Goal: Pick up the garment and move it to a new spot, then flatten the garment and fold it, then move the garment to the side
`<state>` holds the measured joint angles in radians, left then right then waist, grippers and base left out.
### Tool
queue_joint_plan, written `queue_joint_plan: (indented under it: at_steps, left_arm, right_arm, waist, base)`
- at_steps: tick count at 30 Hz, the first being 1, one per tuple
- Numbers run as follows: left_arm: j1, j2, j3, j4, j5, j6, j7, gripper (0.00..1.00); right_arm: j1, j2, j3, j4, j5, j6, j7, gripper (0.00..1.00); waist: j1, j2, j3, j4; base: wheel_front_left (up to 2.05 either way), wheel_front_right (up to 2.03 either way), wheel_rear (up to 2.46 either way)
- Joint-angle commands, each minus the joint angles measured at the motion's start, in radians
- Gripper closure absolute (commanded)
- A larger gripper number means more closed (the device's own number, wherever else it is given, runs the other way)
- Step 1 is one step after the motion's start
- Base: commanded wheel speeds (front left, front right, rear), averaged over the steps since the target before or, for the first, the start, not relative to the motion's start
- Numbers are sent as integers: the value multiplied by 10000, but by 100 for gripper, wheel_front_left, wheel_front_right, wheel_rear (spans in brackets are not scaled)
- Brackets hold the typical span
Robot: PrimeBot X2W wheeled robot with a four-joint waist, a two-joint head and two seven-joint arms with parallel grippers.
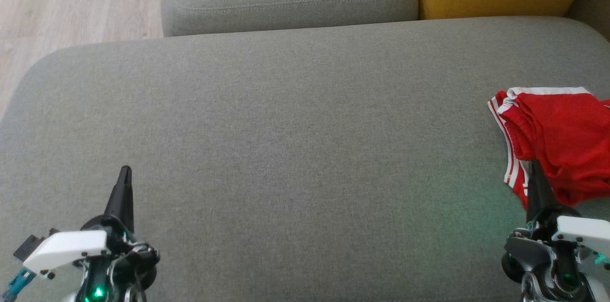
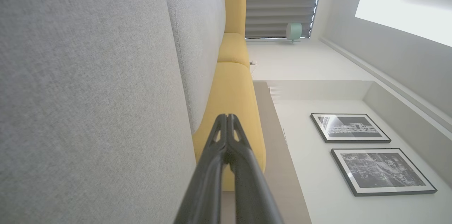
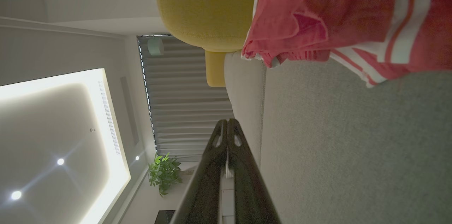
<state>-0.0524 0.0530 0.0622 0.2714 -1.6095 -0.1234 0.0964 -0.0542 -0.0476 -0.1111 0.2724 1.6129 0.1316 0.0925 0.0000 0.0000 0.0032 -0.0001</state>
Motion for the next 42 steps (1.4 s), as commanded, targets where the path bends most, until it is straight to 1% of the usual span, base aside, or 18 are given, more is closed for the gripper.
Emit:
queue_joint_plan:
  at_steps: [1, 42]
  left_arm:
    - [-546, 65, 392, -264, -94, -73, 69, 100]
    - [-551, 24, 452, -263, -44, -73, 117, 100]
  right_arm:
    - [-519, -164, 162, -286, 114, -9, 55, 100]
    - [-527, -104, 76, -281, 42, -9, 124, 100]
  waist:
    - [0, 0, 0, 1]
    - [0, 0, -1, 1]
  base:
    - [0, 0, 0]
    - [0, 0, 0]
